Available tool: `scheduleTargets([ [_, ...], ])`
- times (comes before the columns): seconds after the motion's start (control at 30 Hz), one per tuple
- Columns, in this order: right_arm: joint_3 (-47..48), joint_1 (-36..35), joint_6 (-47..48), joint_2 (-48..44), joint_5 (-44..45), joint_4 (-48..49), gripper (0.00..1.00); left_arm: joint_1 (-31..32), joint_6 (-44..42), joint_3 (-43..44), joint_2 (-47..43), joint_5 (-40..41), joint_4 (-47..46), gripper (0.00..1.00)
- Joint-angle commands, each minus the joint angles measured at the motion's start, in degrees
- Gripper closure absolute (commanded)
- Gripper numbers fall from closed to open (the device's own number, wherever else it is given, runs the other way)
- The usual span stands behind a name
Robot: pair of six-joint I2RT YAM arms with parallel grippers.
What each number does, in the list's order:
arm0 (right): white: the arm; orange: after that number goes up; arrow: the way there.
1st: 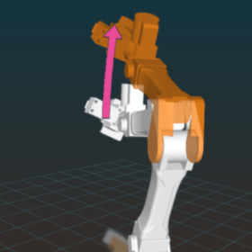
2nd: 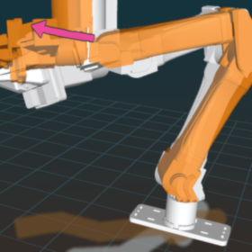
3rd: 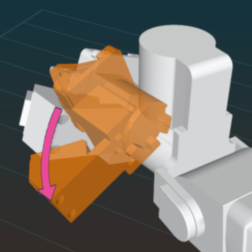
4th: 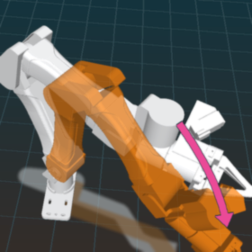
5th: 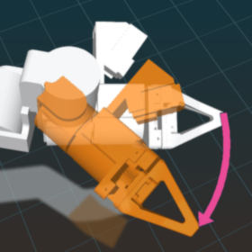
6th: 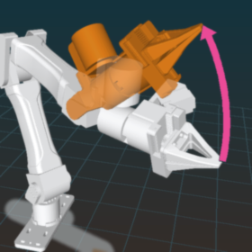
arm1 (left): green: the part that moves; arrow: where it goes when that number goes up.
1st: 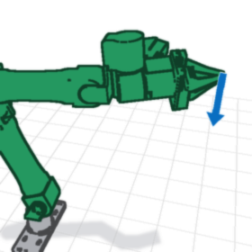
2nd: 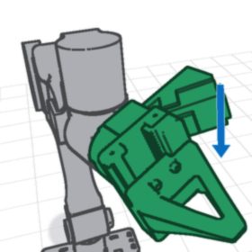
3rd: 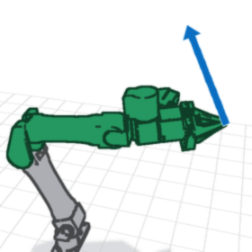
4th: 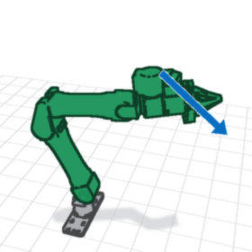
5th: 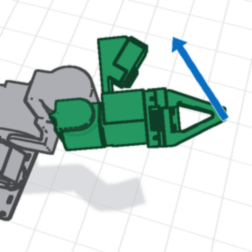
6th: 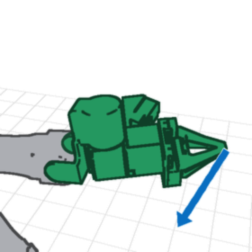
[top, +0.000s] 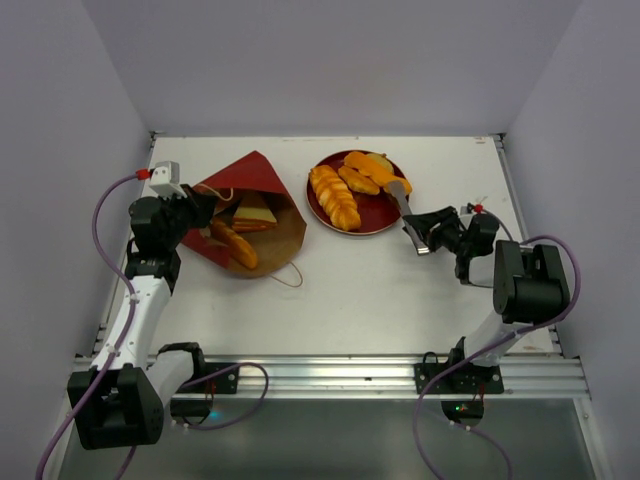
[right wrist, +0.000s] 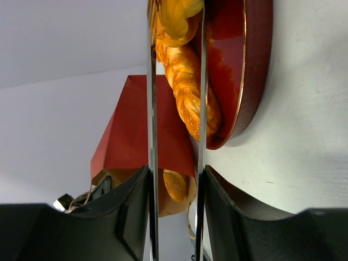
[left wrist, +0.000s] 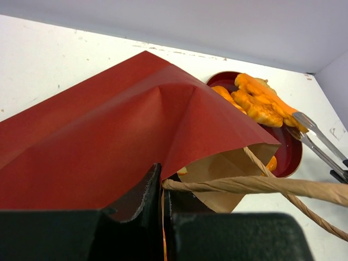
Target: Take the fake bread out of the paper bag
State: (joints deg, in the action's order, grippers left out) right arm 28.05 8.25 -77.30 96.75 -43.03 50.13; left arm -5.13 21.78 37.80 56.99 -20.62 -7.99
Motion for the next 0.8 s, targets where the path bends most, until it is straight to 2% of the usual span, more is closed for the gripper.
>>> scheduleTargets([
  [0.0,2.0,-0.1,0.9,0.8,-0.7,2.2,0.54,-0.5,-1.2,-0.1,-0.7,0.6,-0.8,0.90],
  [0.27,2.4,0.0,-0.1,0.1,-1.5,3.1,0.45,-0.5,-1.3,-0.2,-0.6,0.6,-0.8,0.90],
  [0.47,2.1,0.0,-0.9,-2.2,-2.3,2.7,0.43,-0.5,-1.4,-0.2,-0.7,0.6,-0.8,0.90],
  [0.77,2.0,0.1,1.9,-5.5,-7.2,-4.8,0.43,-0.4,-1.3,-0.1,-0.8,0.5,-0.9,0.90],
])
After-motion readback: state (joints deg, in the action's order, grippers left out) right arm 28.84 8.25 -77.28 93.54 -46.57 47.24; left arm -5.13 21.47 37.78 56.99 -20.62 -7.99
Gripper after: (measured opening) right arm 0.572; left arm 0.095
